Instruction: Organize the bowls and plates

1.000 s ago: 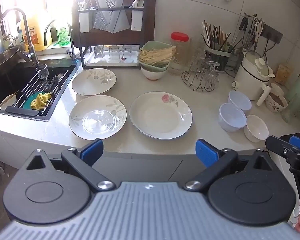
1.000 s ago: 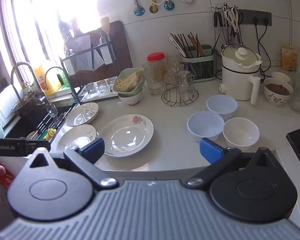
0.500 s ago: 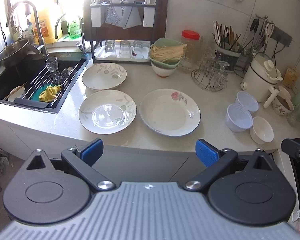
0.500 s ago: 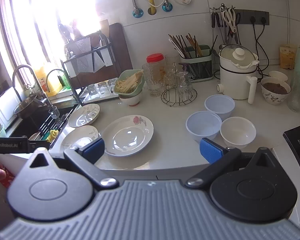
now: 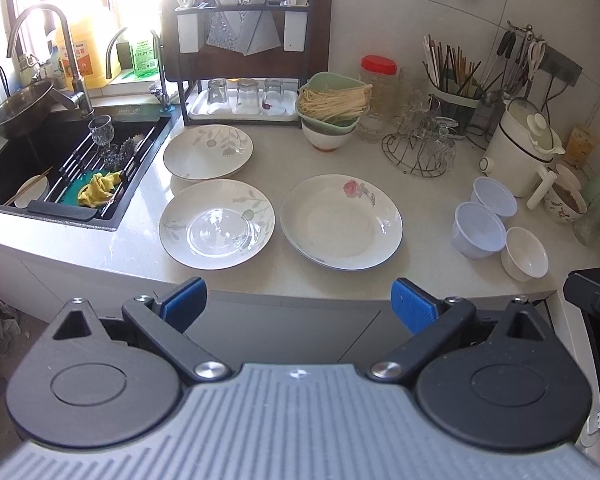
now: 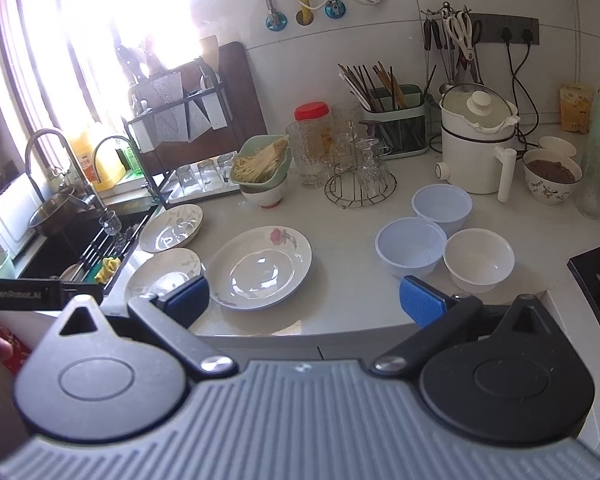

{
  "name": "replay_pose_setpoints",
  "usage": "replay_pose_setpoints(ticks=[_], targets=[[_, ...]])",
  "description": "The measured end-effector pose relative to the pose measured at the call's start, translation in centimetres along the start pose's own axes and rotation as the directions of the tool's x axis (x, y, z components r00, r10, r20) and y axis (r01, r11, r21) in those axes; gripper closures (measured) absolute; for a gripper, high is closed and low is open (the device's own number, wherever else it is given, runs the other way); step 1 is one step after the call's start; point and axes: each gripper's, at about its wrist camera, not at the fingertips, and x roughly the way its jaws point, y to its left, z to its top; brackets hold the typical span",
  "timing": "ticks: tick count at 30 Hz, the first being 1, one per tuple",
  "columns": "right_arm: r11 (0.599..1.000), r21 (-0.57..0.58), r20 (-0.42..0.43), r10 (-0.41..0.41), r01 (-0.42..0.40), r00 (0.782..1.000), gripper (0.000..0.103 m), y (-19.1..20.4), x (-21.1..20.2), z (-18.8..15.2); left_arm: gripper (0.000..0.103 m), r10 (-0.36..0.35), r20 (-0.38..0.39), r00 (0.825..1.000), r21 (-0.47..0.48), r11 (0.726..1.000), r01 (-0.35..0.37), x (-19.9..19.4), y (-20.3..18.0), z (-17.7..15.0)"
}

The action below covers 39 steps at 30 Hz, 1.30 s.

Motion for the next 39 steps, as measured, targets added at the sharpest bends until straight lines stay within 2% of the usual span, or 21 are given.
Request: replay_pose_setpoints(ticks=[8, 16, 25, 39], targets=[[1.000, -0.006, 0.001, -0.007, 0.007, 1.000, 0.000, 0.3, -0.3, -0.4, 0.003, 0.004, 0.004, 1.000, -0.001, 1.000, -0.004, 0.4, 0.0, 0.0], [1.000, -0.002, -0.002, -0.019, 0.019, 1.000, 0.000, 0.3, -0.1, -0.3, 0.003, 0.035, 0.042, 0.999, -0.014, 0.999, -0.034, -0.3, 0.2, -0.2], [1.000, -0.002, 0.005, -0.030, 0.030, 1.000, 0.000, -0.2, -0.2, -0.8, 0.003, 0.045, 0.006, 0.999, -0.011, 0.999, -0.045, 0.5, -0.2, -0.9], [0.999, -0.033, -0.030, 0.003, -0.004, 1.000, 0.000, 0.1, 0.7, -0.8, 0.003, 0.042, 0.010, 0.999, -0.043, 0.998, -0.042, 0.7, -0.7, -1.7]])
